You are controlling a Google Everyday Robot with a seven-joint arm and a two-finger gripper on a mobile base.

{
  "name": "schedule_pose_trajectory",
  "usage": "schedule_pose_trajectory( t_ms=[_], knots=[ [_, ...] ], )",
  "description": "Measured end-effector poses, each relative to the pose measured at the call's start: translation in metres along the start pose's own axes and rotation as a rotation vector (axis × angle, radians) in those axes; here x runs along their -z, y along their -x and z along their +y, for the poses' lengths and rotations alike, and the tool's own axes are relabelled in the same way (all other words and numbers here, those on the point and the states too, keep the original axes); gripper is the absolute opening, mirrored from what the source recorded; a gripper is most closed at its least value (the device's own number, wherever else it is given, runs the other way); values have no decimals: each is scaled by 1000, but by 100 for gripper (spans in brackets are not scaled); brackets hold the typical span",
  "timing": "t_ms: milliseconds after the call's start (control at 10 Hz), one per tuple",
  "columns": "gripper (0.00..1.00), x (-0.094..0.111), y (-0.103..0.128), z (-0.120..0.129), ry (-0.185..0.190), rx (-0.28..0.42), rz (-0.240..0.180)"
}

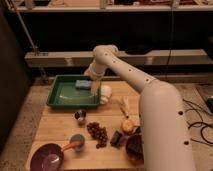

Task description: Wipe tray with sponge

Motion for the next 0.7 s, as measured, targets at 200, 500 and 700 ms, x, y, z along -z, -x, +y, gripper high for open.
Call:
schedule_pose_trajectory(
  t_ms=[200, 500, 700],
  knots=[
    [80, -15, -4, 3, -2, -29, -14],
    [80, -30, 20, -7, -2, -73, -25],
    [80, -35, 18, -9, 1, -98, -28]
  ],
)
